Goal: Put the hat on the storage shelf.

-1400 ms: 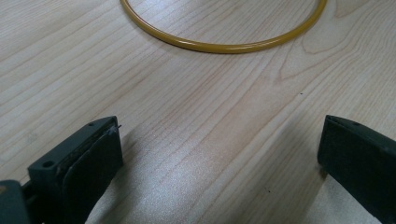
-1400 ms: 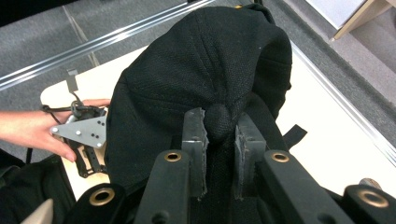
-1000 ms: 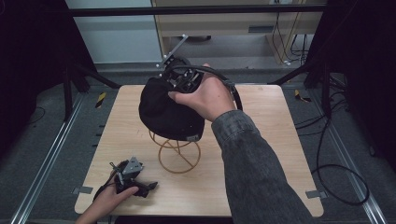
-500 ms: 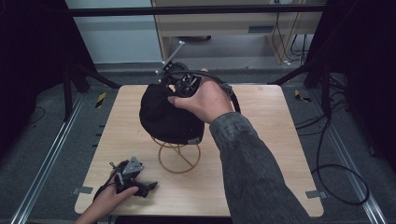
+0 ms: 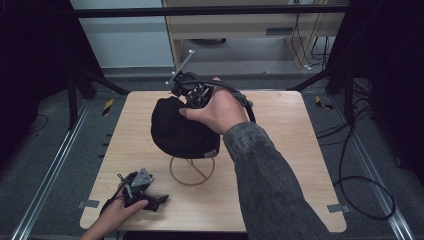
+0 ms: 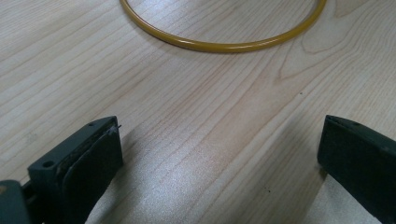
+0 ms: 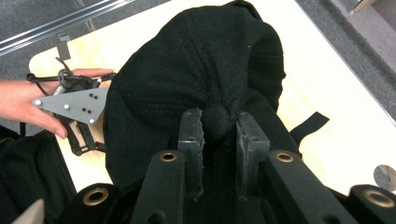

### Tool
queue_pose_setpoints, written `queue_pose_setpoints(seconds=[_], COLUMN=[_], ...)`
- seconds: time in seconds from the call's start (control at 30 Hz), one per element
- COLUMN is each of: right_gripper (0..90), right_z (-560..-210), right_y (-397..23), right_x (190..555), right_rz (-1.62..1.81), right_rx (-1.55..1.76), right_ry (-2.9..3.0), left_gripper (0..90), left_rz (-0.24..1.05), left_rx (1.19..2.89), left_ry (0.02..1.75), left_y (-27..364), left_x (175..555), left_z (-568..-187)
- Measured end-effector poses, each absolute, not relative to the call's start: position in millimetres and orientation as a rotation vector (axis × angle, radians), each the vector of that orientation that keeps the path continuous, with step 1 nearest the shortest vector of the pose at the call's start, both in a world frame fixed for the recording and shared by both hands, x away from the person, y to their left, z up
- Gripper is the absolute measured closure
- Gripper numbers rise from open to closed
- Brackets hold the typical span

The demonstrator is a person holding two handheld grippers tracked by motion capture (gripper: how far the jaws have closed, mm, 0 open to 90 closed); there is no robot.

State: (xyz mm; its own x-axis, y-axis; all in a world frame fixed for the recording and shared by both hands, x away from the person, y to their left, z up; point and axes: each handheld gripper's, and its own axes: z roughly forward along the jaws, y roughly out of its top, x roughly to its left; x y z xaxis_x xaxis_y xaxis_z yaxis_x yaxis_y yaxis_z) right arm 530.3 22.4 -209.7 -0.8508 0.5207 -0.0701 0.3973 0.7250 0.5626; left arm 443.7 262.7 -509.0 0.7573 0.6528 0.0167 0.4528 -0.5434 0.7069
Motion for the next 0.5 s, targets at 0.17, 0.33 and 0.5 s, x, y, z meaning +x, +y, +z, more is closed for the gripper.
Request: queue_pose_setpoints(seconds=[0.17,0.33,0.5], right_gripper=[74.7,73.8,72.7], right_z=[-212.1,-213.0,-214.1], right_y=[22.6,24.9,26.4], right_x=[530.7,529.8,529.4], right_rz=[0.799,0.788,0.772], right_rx=[0.718,0.717,0.714], right_ry=[2.716,2.724,2.729], left_gripper=[0.0,0.0,0.0], left_rz=[0.363,0.363,0.364], left_rx=[2.24,2.24,2.242], left_ry=[0.823,0.823,0.822], left_y=[262.7,262.7,262.9], left_x=[443.7,443.7,443.8], left_z=[-509.0,-509.0,-508.9])
